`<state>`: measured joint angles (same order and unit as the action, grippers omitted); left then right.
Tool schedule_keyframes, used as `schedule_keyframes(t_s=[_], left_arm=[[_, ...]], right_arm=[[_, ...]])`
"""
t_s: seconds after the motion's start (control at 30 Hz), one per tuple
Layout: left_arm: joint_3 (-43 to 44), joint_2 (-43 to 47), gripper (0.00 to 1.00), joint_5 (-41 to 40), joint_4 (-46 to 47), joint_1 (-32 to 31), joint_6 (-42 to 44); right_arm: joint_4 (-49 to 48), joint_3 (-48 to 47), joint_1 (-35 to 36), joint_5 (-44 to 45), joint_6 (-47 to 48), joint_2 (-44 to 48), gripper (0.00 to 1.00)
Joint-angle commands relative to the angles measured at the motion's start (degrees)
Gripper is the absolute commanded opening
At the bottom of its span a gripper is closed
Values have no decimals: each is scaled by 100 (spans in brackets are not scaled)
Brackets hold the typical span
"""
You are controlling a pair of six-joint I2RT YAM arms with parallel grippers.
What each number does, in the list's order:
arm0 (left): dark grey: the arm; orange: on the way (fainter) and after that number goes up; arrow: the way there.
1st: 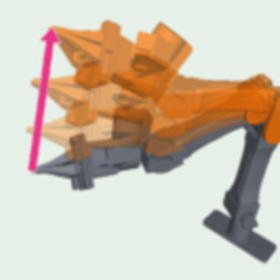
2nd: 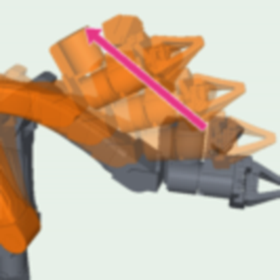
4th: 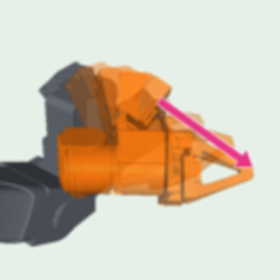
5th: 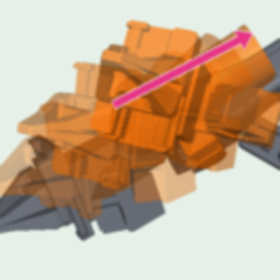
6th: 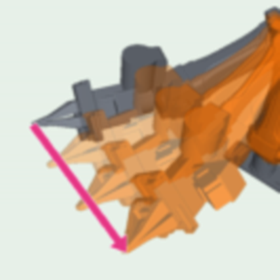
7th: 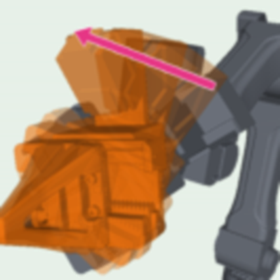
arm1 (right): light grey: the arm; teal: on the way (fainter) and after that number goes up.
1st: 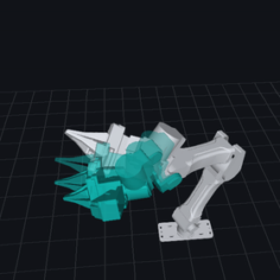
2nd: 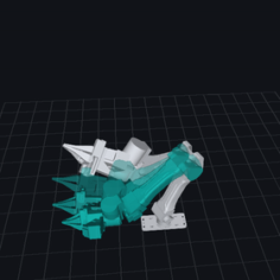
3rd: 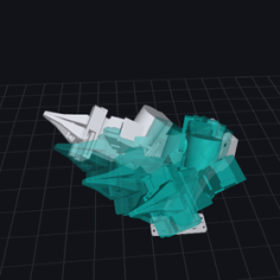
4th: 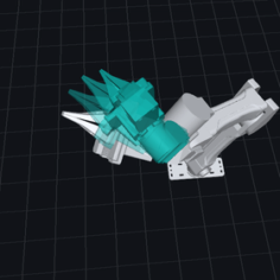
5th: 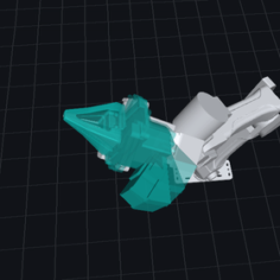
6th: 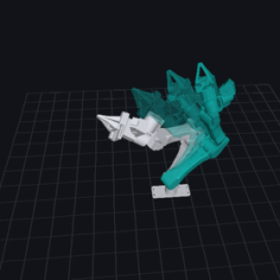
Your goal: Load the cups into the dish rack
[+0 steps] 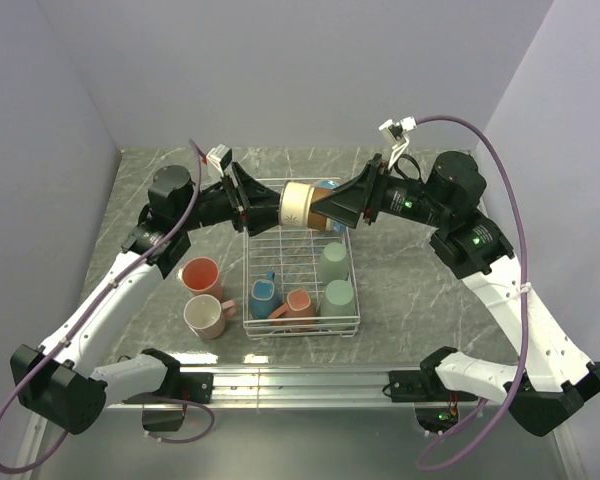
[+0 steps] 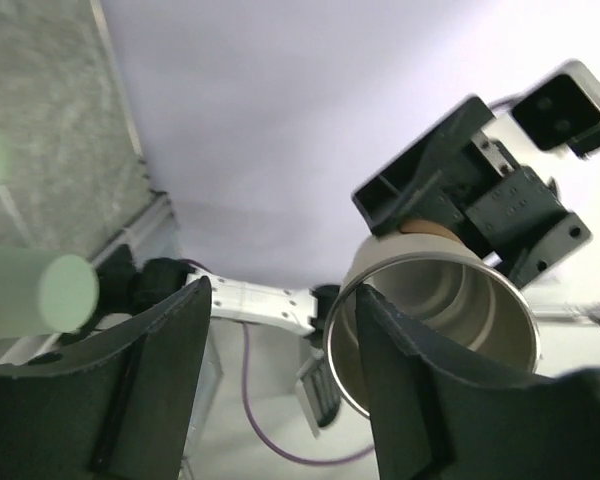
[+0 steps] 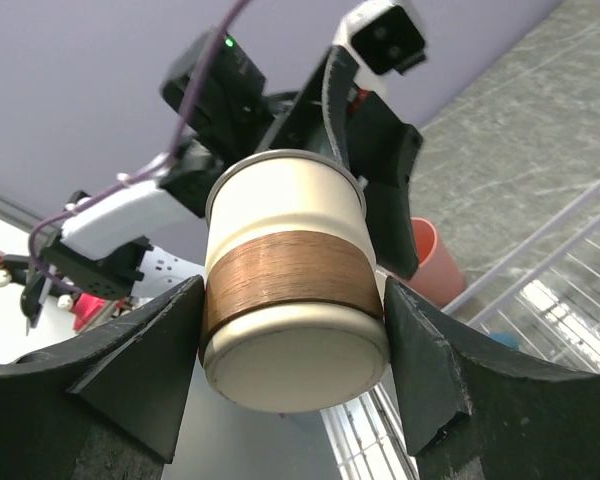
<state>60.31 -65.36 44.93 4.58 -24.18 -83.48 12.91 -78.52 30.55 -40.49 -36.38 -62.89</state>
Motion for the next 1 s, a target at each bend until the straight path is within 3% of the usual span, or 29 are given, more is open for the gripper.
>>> schedule_keyframes(t_s=[0.0, 0.17, 0.27, 0.43, 0.57, 0.73, 0.97], left_arm=[[481, 103, 64, -967, -2125, 63, 1445], [543, 50, 65, -1741, -3278, 177, 2195], [551, -117, 63, -2267, -3682, 335, 2573], [1181, -696, 63, -2919, -4183, 870, 3188], [1808, -1162, 61, -3586, -4597, 1161, 4022], [1633, -1391, 58, -3430, -4370, 1583, 4393], [1150, -1435, 56, -2921, -4001, 2075, 4832]], right_arm=[[158, -304, 4, 14, 192, 225, 0], [545, -356, -92, 313, 508, 146, 0], [1570, -830, -233, 840, 974, -222, 0], [3189, -2303, -304, 2129, 1791, -1712, 0], [3762, -2756, -304, 2756, 1898, -2569, 0], [4667, -3660, -304, 3231, 1889, -3957, 0], [5369, -4680, -304, 3723, 1836, -4986, 0]])
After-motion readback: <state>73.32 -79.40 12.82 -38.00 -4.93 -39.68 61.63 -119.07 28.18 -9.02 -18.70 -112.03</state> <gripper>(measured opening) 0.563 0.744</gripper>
